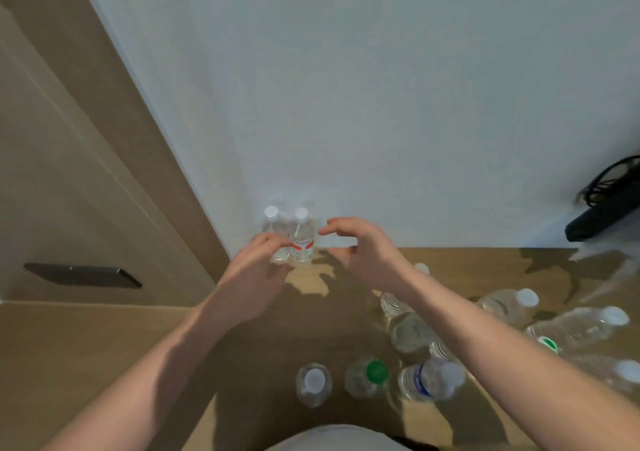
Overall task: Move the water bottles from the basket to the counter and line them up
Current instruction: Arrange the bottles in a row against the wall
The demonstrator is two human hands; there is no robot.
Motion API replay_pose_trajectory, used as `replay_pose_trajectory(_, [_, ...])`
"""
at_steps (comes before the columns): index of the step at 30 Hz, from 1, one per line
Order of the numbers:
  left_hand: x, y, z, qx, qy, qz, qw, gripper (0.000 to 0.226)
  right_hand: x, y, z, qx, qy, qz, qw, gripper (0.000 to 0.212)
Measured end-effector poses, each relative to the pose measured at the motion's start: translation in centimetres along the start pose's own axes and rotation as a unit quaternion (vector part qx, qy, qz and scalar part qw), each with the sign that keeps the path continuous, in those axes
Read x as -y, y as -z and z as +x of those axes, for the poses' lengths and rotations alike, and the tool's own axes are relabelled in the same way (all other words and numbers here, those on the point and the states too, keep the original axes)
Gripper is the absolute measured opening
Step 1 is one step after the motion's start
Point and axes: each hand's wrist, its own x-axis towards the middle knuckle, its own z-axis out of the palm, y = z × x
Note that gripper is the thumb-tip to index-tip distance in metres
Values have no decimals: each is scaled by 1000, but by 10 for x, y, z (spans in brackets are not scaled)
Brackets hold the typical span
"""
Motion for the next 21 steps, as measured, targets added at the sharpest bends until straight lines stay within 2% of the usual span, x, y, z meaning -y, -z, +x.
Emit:
replay_pose_trajectory(4, [-21, -2, -63, 71, 8, -55, 996, 33, -7, 51, -101, 37, -56, -6, 998, 31])
replay_pose_trajectory(9, [-53, -22, -91, 78, 7, -60, 995, 35, -36, 70, -187, 10, -89, 4, 996, 34])
replay_pose_trajectory(12, [-69, -34, -94, 84, 13, -50, 995, 38, -57, 75, -215, 9, -114, -10, 993, 34])
replay_pose_trajectory(16, [-96, -51, -97, 94, -5, 21, 995, 42, -80, 86, -240, 48, -119, -50, 990, 29])
replay_pose_trajectory(21, [-135, -81, -105, 101, 26, 31, 994, 44, -103, 113, -269, 81, -115, -70, 988, 32])
